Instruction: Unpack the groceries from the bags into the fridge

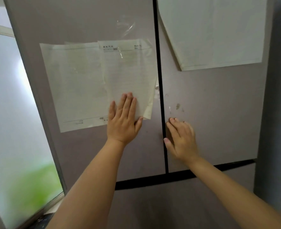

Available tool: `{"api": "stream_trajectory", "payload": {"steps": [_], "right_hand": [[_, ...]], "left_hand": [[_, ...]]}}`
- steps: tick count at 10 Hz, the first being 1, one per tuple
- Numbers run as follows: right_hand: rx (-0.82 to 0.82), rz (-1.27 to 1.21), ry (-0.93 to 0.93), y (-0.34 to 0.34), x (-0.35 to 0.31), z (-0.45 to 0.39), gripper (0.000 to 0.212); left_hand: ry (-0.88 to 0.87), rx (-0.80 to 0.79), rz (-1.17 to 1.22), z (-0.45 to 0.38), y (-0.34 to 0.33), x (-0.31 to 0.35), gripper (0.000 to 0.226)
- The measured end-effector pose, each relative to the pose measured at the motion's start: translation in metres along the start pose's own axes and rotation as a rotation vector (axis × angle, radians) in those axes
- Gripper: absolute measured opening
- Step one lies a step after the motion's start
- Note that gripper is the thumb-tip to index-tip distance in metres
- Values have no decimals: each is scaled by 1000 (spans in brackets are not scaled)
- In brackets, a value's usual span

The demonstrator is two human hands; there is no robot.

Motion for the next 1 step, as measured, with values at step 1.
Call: {"api": "stream_trajectory", "payload": {"steps": [1], "right_hand": [[39, -299, -245, 27, 9, -48, 49]], "left_hand": [[23, 6, -1, 2, -4, -1, 65]]}}
Point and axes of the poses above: each hand's wrist, its own z-axis away from the middle knuckle, its own y-axis out of the back of the hand, x = y × z, the point moved 4 cm from there along -z, towards the middle knuckle, and after that the axes turned 12 degrees about x, right-handed, at the moved point
